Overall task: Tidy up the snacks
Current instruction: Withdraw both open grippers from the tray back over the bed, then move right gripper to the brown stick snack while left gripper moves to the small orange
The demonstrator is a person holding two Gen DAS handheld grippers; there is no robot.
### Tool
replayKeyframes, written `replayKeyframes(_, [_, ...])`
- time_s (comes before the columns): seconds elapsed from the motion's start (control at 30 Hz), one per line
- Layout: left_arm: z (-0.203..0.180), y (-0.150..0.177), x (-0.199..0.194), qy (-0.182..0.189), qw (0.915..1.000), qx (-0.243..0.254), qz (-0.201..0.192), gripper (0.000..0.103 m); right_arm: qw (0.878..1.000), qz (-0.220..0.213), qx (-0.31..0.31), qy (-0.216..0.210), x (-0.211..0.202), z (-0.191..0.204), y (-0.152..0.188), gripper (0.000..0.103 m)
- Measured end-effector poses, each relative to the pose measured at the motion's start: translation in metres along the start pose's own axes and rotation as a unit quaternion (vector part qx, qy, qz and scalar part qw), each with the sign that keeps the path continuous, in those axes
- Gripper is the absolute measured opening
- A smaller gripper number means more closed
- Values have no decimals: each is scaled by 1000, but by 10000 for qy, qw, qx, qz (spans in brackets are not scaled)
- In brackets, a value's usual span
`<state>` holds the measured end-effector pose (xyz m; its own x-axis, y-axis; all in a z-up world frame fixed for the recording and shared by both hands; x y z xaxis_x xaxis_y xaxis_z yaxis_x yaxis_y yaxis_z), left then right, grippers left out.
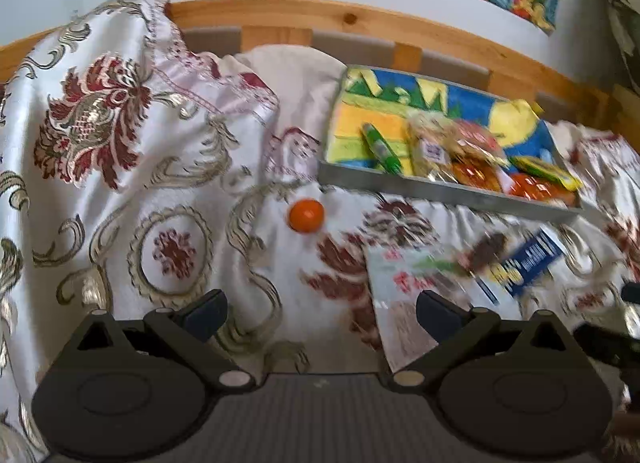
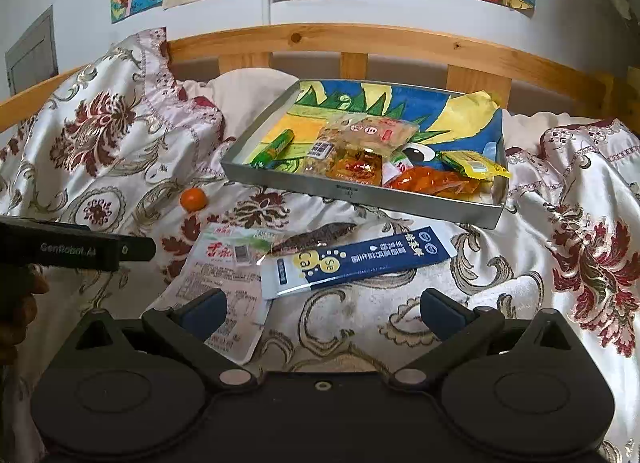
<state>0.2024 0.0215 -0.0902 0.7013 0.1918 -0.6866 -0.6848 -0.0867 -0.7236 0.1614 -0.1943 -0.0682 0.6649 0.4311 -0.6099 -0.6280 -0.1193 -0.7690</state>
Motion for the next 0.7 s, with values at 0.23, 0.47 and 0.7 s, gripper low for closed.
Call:
replayKeyframes(0.23, [13,-19,27,30,9995,-253,-197,102,9998,-164,73,-102,13,5,-6,102])
replayKeyframes(0.47, [3,-31,49,280,9991,51,-307,102,9998,-19,-33,-214,35,14,-6,102])
replayKeyframes(0.7, [-12,-41,69,692,9967,227,-355,102,9996,88,-101,-267,52,17,-8,102])
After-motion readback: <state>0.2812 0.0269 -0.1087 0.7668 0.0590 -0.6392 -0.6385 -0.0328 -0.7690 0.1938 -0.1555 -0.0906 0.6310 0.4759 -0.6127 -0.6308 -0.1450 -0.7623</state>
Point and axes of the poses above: each gripper's, at about its wrist camera, not at the fingertips, and x roughly the way its jaws point, z to its left, y to its underside, the point moved 10 cm from there along x, roughly the way its jaws point, and after that the axes turned 15 degrees about -y, right-handed, at the moved point
